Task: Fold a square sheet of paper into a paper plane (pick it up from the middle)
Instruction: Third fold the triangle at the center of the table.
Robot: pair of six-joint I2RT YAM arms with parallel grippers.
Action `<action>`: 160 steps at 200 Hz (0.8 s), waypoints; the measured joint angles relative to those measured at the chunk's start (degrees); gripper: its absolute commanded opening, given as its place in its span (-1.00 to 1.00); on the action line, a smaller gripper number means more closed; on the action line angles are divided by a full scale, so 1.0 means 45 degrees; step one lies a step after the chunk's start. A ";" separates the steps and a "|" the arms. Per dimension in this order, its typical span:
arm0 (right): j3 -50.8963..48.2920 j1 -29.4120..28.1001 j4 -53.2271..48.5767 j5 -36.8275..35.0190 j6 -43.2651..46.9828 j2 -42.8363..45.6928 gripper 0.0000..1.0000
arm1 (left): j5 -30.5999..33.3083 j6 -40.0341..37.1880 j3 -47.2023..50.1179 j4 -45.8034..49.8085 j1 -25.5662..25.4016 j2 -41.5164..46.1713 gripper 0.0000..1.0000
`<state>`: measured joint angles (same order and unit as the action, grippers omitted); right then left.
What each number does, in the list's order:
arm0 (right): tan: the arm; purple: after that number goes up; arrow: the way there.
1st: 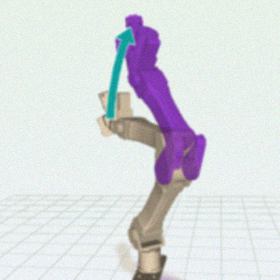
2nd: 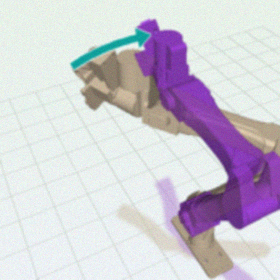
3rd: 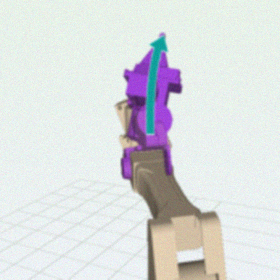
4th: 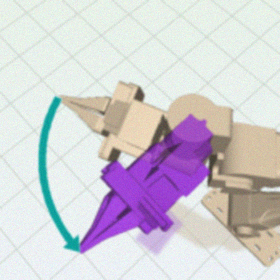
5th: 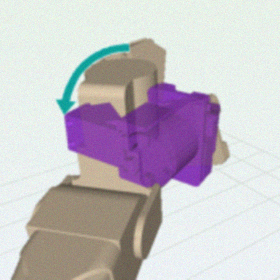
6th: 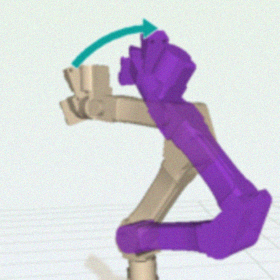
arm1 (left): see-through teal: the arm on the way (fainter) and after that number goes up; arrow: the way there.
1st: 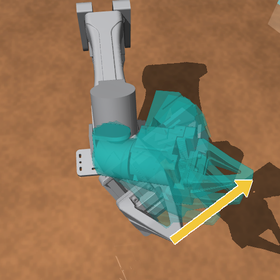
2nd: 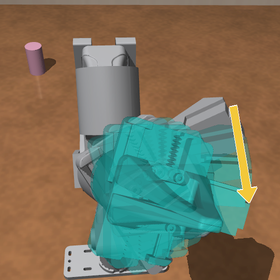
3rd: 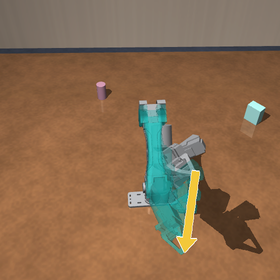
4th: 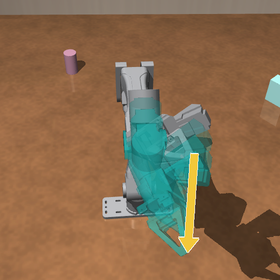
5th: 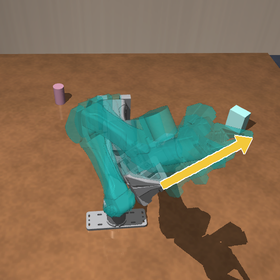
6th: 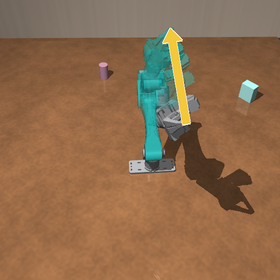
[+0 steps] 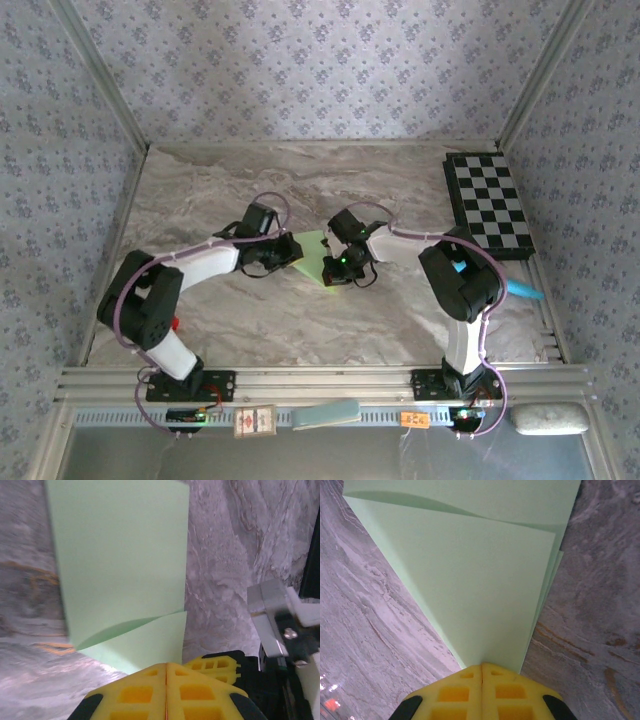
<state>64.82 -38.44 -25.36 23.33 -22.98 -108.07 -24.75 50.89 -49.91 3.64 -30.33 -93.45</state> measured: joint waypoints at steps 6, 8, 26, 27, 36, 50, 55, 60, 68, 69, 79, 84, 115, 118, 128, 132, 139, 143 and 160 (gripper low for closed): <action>0.0000 -0.0005 -0.0005 0.0000 0.0005 0.0000 -0.90 | -0.0049 0.0044 -0.0044 -0.0058 -0.0097 -0.0262 -0.88; 0.0000 -0.0005 0.0000 0.0000 0.0005 0.0000 -0.90 | -0.0068 0.0053 -0.0058 -0.0087 -0.0131 -0.0355 -0.88; 0.0000 -0.0005 0.0000 0.0000 0.0000 0.0000 -0.90 | -0.0117 0.0160 -0.0253 -0.0117 -0.0296 -0.1146 -0.91; 0.0000 0.0000 0.0000 0.0000 0.0005 0.0000 -0.90 | -0.0117 0.0175 -0.0267 -0.0117 -0.0306 -0.1195 -0.91; 0.0000 0.0000 0.0000 0.0000 0.0005 0.0000 -0.89 | -0.0102 0.0199 -0.0311 -0.0092 -0.0330 -0.1452 -0.93; 0.0000 0.0000 0.0000 0.0005 0.0005 0.0000 -0.89 | -0.0010 0.0253 -0.0389 0.0024 -0.0350 -0.1744 -0.95; 0.0000 0.0000 0.0005 0.0005 0.0005 0.0000 -0.89 | 0.0039 0.0248 -0.0418 0.0083 -0.0350 -0.1812 -0.96; 0.0000 0.0010 0.0005 0.0010 0.0015 0.0000 -0.88 | 0.0083 0.0253 -0.0437 0.0155 -0.0350 -0.1880 -0.97; 0.0000 0.0010 0.0015 0.0049 0.0015 0.0005 -0.88 | 0.0151 0.0287 -0.0457 0.0243 -0.0350 -0.1972 -0.99; 0.0000 0.0010 0.0015 0.0053 0.0015 0.0005 -0.88 | 0.0141 0.0287 -0.0461 0.0243 -0.0350 -0.1982 -0.99; 0.0000 0.0024 0.0044 0.0102 0.0024 0.0015 -0.87 | 0.0204 0.0291 -0.0544 0.0359 -0.0345 -0.2001 -1.00; 0.0000 0.0024 0.0063 0.0146 0.0029 0.0019 -0.86 | 0.0248 0.0291 -0.0593 0.0447 -0.0350 -0.2011 -1.00; 0.0097 -0.0019 0.0063 0.0204 0.0063 0.0136 -0.84 | 0.0374 0.0291 -0.0850 0.0850 -0.0350 -0.2108 -1.00; 0.0117 -0.0024 0.0078 0.0204 0.0063 0.0155 -0.84 | 0.0374 0.0291 -0.0874 0.0879 -0.0350 -0.2123 -1.00; 0.0214 -0.0053 0.0170 0.0238 0.0053 0.0223 -0.84 | 0.0369 0.0291 -0.0908 0.0937 -0.0350 -0.2147 -1.00; 0.0253 -0.0053 0.0243 0.0248 0.0029 0.0233 -0.84 | 0.0369 0.0291 -0.0933 0.0971 -0.0350 -0.2161 -1.00; 0.0325 -0.0073 0.0413 0.0306 -0.0005 0.0257 -0.84 | 0.0369 0.0291 -0.0981 0.1039 -0.0350 -0.2181 -1.00; 0.0393 -0.0078 0.0500 0.0345 -0.0034 0.0257 -0.85 | 0.0369 0.0291 -0.1005 0.1073 -0.0350 -0.2191 -1.00; 0.0748 -0.0112 0.0651 0.0437 -0.0126 0.0204 -0.86 | 0.0369 0.0296 -0.1069 0.1195 -0.0350 -0.2215 -1.00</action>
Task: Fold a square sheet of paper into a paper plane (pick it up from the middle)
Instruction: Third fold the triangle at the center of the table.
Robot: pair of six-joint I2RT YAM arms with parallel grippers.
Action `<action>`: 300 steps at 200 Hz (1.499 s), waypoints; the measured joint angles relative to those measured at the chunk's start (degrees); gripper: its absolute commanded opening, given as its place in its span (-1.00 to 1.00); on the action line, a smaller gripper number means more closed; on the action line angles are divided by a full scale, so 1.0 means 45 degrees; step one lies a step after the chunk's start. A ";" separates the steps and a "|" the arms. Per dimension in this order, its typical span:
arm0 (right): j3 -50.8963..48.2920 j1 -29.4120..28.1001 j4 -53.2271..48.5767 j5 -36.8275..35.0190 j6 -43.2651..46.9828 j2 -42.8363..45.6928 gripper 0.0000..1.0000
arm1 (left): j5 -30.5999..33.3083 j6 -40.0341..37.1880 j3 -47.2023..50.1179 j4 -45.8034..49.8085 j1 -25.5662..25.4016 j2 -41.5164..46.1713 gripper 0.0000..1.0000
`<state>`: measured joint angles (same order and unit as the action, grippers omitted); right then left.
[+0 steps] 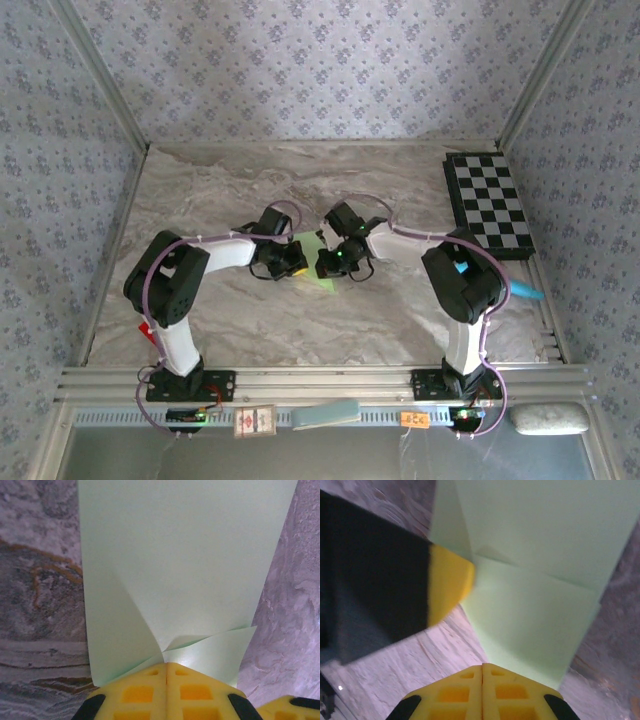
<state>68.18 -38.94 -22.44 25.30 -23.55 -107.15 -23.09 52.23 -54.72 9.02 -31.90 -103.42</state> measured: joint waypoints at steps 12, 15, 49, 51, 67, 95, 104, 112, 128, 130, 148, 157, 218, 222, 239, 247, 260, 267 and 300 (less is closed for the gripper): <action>0.0223 -0.0024 0.0151 0.0053 -0.0049 -0.0063 -0.87 | 0.0000 0.0000 -0.0010 0.0015 0.0000 -0.0010 -1.00; 0.0272 -0.0024 0.0204 0.0078 -0.0058 -0.0083 -0.88 | 0.0000 0.0005 -0.0019 0.0015 0.0000 -0.0010 -1.00; 0.0539 -0.0049 0.0418 0.0185 -0.0151 -0.0602 -0.91 | -0.0005 0.0097 -0.0078 0.0102 0.0000 -0.0049 -1.00; 0.0544 -0.0049 0.0423 0.0189 -0.0155 -0.0651 -0.91 | -0.0005 0.0097 -0.0078 0.0102 0.0000 -0.0049 -1.00; 0.0559 -0.0049 0.0408 0.0199 -0.0155 -0.0981 -0.92 | -0.0005 0.0151 -0.0083 0.0102 0.0000 -0.0049 -1.00; 0.0559 -0.0049 0.0359 0.0185 -0.0151 -0.1268 -0.92 | -0.0005 0.0233 -0.0083 0.0107 0.0000 -0.0058 -1.00; 0.0559 -0.0049 0.0359 0.0185 -0.0151 -0.1287 -0.92 | -0.0005 0.0243 -0.0083 0.0112 0.0000 -0.0068 -1.00; 0.0544 -0.0049 0.0345 0.0185 -0.0141 -0.1287 -0.92 | -0.0005 0.0277 -0.0107 0.0151 0.0000 -0.0073 -1.00; 0.0466 -0.0049 0.0321 0.0194 -0.0092 -0.1287 -0.92 | -0.0010 0.0321 -0.0223 0.0316 0.0000 -0.0141 -1.00; 0.0447 -0.0049 0.0335 0.0204 -0.0083 -0.1287 -0.92 | -0.0010 0.0321 -0.0228 0.0330 0.0000 -0.0141 -1.00; 0.0044 -0.0024 0.0675 0.0291 0.0151 -0.1103 -0.92 | -0.0005 0.0345 -0.0238 0.0345 0.0000 -0.0170 -1.00; -0.0223 -0.0019 0.0782 0.0350 0.0272 -0.0933 -0.92 | -0.0019 0.0389 -0.0248 0.0350 0.0000 -0.0189 -1.00; -0.2103 0.0107 0.0695 0.0631 0.0869 0.0432 -0.92 | -0.0257 0.0563 -0.0306 0.0296 -0.0010 -0.0306 -1.00; -0.2215 0.0126 0.0695 0.0646 0.0894 0.0520 -0.92 | -0.0262 0.0563 -0.0306 0.0291 -0.0010 -0.0306 -1.00; -0.2574 0.0219 0.0670 0.0680 0.1015 0.0797 -0.92 | -0.0325 0.0563 -0.0306 0.0287 -0.0015 -0.0311 -1.00; -0.2710 0.0257 0.0646 0.0675 0.1054 0.0937 -0.92 | -0.0355 0.0563 -0.0306 0.0282 -0.0015 -0.0311 -1.00; -0.2885 0.0330 0.0432 0.0665 0.1107 0.1166 -0.92 | -0.0389 0.0563 -0.0306 0.0277 -0.0015 -0.0311 -1.00; -0.2968 0.0355 0.0204 0.0656 0.1107 0.1316 -0.92 | -0.0398 0.0568 -0.0306 0.0272 -0.0010 -0.0311 -1.00; -0.3104 0.0471 -0.0238 0.0335 0.1039 0.2521 -0.85 | -0.0529 0.0923 -0.0340 0.0243 -0.0010 -0.0277 -0.85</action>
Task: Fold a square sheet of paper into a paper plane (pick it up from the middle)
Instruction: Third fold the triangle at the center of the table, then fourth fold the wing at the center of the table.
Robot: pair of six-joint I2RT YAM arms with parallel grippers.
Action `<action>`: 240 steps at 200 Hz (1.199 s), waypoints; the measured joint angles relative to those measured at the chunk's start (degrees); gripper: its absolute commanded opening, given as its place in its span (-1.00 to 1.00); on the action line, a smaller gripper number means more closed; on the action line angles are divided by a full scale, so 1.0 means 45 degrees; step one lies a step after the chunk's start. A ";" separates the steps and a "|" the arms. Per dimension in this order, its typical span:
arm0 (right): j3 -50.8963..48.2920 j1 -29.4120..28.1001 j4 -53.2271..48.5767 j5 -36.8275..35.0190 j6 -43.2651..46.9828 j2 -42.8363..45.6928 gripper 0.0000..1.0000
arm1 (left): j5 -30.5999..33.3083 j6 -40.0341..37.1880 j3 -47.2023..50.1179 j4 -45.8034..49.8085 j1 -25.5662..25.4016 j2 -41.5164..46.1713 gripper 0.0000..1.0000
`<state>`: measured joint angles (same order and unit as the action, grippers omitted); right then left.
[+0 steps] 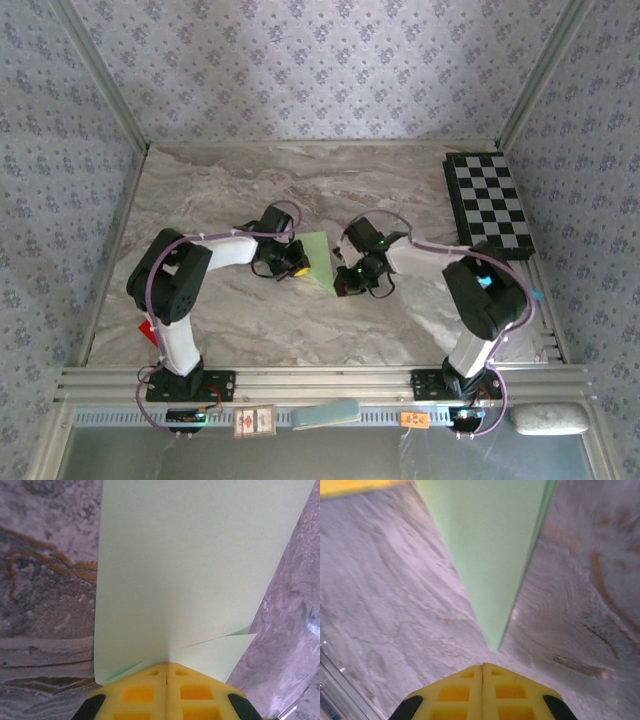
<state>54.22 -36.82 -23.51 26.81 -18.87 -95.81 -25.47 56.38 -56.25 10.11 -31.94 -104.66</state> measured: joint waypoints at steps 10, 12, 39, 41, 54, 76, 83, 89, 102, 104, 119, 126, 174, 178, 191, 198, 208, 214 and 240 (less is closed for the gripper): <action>0.0010 0.0000 0.0175 -0.0175 -0.0107 0.0534 -0.80 | 0.0005 0.0238 -0.0063 0.0078 0.0000 0.0044 -0.73; 0.0010 0.0000 0.0228 -0.0204 -0.0126 0.0641 -0.79 | 0.0005 0.0267 -0.0073 0.0087 0.0000 0.0044 -0.70; 0.0340 -0.0005 0.0855 -0.0636 -0.0529 0.1209 -0.66 | 0.0151 0.0860 -0.0418 0.0350 0.0053 0.0656 -0.36; 0.0369 -0.0005 0.0908 -0.0675 -0.0593 0.1205 -0.65 | 0.0155 0.0840 -0.0442 0.0355 0.0063 0.0714 -0.33; 0.0578 -0.0044 0.1103 -0.0806 -0.0685 0.1098 -0.63 | 0.0257 0.1069 -0.0588 0.0369 0.0160 0.1282 -0.22; 0.1035 -0.0228 0.1375 -0.0928 -0.0918 0.0549 -0.63 | 0.0525 0.1389 -0.0452 0.0209 0.0495 0.2249 -0.13; 0.1195 -0.0301 0.1433 -0.0967 -0.0967 0.0282 -0.64 | 0.0583 0.1477 -0.0253 0.0053 0.0636 0.2526 -0.11; 0.1326 -0.0359 0.1481 -0.1010 -0.1030 0.0010 -0.64 | 0.0602 0.1564 -0.0029 -0.0073 0.0758 0.2725 -0.10; 0.1545 -0.0457 0.1491 -0.1098 -0.1151 -0.0534 -0.64 | 0.0627 0.1744 0.0529 -0.0306 0.0981 0.2948 -0.09; 0.1579 -0.0471 0.1481 -0.1107 -0.1175 -0.0617 -0.64 | 0.0627 0.1753 0.0588 -0.0325 0.1015 0.2963 -0.09; 0.1690 -0.0510 0.1467 -0.1175 -0.1292 -0.1141 -0.64 | 0.0622 0.1938 0.1141 -0.0393 0.1107 0.2973 -0.09; 0.1715 -0.0505 0.1462 -0.1253 -0.1336 -0.1341 -0.64 | 0.0573 0.2025 0.1360 -0.0389 0.1098 0.2973 -0.09; 0.1763 -0.0427 0.1360 -0.1496 -0.1593 -0.2103 -0.64 | -0.0049 0.2399 0.1681 -0.1151 0.1088 0.2322 -0.21; 0.1768 -0.0408 0.1341 -0.1501 -0.1617 -0.2152 -0.65 | -0.0112 0.2414 0.1681 -0.1224 0.1088 0.2220 -0.20; 0.1768 -0.0374 0.1282 -0.1583 -0.1627 -0.2283 -0.64 | -0.0233 0.2463 0.1681 -0.1389 0.1088 0.1967 -0.20; 0.1768 -0.0355 0.1273 -0.1588 -0.1632 -0.2322 -0.64 | -0.0291 0.2487 0.1681 -0.1443 0.1088 0.1846 -0.20; 0.1773 -0.0301 0.1273 -0.1583 -0.1647 -0.2331 -0.63 | -0.0389 0.2492 0.1681 -0.1511 0.1088 0.1700 -0.20; 0.1773 -0.0287 0.1277 -0.1579 -0.1666 -0.2331 -0.63 | -0.0442 0.2492 0.1681 -0.1545 0.1088 0.1627 -0.21; 0.1778 -0.0262 0.1277 -0.1569 -0.1671 -0.2331 -0.63 | -0.0627 0.2497 0.1681 -0.1666 0.1088 0.1399 -0.23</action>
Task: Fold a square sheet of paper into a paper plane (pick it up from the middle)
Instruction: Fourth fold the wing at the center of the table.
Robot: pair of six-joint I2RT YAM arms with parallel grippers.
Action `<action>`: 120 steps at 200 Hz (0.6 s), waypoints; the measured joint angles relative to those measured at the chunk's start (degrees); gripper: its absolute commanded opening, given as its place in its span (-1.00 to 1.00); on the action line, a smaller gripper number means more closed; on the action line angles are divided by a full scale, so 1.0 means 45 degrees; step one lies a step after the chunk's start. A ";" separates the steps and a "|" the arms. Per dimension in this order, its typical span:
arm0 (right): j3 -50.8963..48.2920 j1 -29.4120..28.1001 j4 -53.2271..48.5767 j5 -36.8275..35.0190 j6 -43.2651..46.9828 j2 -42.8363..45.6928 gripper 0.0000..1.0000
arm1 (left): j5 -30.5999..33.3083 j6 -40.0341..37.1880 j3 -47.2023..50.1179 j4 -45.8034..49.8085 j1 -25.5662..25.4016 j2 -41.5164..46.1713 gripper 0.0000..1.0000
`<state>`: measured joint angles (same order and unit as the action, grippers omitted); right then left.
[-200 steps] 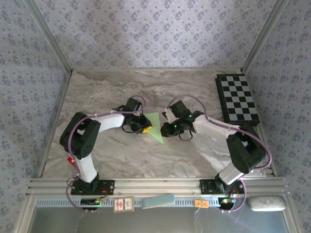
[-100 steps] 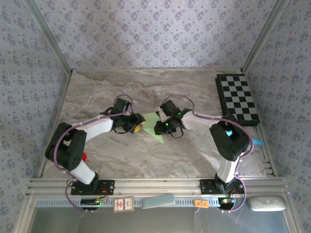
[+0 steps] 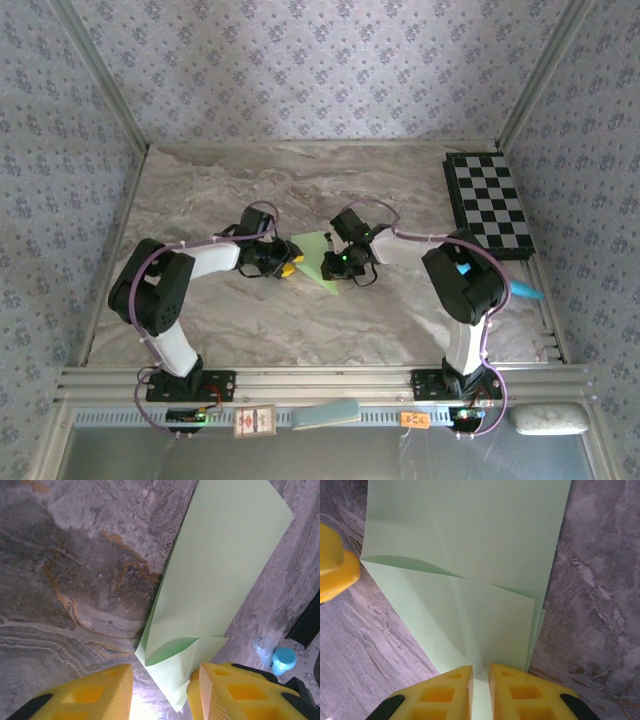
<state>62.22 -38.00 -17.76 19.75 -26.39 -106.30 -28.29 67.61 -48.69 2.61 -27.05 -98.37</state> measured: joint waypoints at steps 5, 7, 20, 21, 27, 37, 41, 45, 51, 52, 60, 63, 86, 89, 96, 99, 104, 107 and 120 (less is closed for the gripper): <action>0.0000 0.0000 0.0000 0.0000 -0.0005 0.0000 -0.63 | -0.0044 -0.0005 0.0000 -0.0029 0.0000 -0.0044 -0.24; 0.0000 0.0000 0.0000 0.0005 0.0000 0.0000 -0.63 | -0.0068 0.0000 0.0000 -0.0044 0.0000 -0.0063 -0.25; 0.0000 0.0000 0.0000 0.0010 -0.0005 0.0000 -0.63 | -0.0165 0.0000 0.0000 -0.0117 -0.0005 -0.0155 -0.26; 0.0000 0.0005 0.0000 0.0019 -0.0005 -0.0005 -0.63 | -0.0170 0.0000 0.0000 -0.0121 -0.0005 -0.0160 -0.26; 0.0000 0.0010 0.0000 0.0034 -0.0005 -0.0005 -0.63 | -0.0204 0.0000 0.0000 -0.0180 -0.0015 -0.0199 -0.28; 0.0000 0.0034 0.0000 0.0049 0.0000 -0.0024 -0.63 | -0.0257 0.0010 0.0000 -0.0306 -0.0015 -0.0272 -0.32; 0.0000 0.0034 0.0000 0.0068 0.0000 -0.0029 -0.63 | -0.0287 0.0005 0.0000 -0.0335 -0.0015 -0.0301 -0.34; 0.0000 0.0049 0.0000 0.0092 -0.0005 -0.0034 -0.63 | -0.0321 0.0029 0.0000 -0.0355 -0.0015 -0.0325 -0.36; 0.0000 0.0058 0.0000 0.0121 -0.0005 -0.0034 -0.63 | -0.0379 0.0053 0.0000 -0.0403 -0.0015 -0.0359 -0.39; 0.0000 0.0058 0.0000 0.0126 -0.0005 -0.0034 -0.63 | -0.0389 0.0044 0.0000 -0.0413 -0.0015 -0.0364 -0.40; 0.0000 0.0073 0.0005 0.0131 0.0000 -0.0049 -0.64 | -0.0476 0.0078 0.0000 -0.0505 -0.0015 -0.0418 -0.43; 0.0000 0.0068 0.0005 0.0131 -0.0005 -0.0049 -0.63 | -0.0510 0.0107 -0.0005 -0.0563 -0.0015 -0.0442 -0.44; 0.0000 0.0083 0.0005 0.0141 -0.0005 -0.0049 -0.64 | -0.0753 0.0102 -0.0005 -0.0806 -0.0015 -0.0529 -0.47; 0.0000 0.0083 0.0005 0.0141 -0.0005 -0.0049 -0.64 | -0.0787 0.0097 -0.0005 -0.0860 -0.0015 -0.0529 -0.47; 0.0000 0.0083 0.0005 0.0141 -0.0005 -0.0049 -0.64 | -0.0869 0.0092 -0.0005 -0.0976 -0.0015 -0.0544 -0.47; 0.0000 0.0087 0.0005 0.0146 -0.0005 -0.0049 -0.64 | -0.0913 0.0087 -0.0005 -0.1044 -0.0015 -0.0549 -0.47; 0.0000 0.0092 0.0010 0.0151 -0.0005 -0.0049 -0.64 | -0.0962 0.0068 -0.0005 -0.1137 -0.0015 -0.0573 -0.47; 0.0000 0.0092 0.0010 0.0155 -0.0005 -0.0049 -0.64 | -0.0996 0.0039 -0.0005 -0.1175 -0.0015 -0.0578 -0.47; 0.0000 0.0107 0.0015 0.0204 -0.0005 -0.0049 -0.64 | -0.1103 -0.0112 -0.0005 -0.1282 -0.0015 -0.0617 -0.47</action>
<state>62.22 -37.52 -17.69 20.67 -26.41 -106.52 -33.26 67.11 -48.71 -3.16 -27.11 -101.14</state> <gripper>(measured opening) 0.181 0.266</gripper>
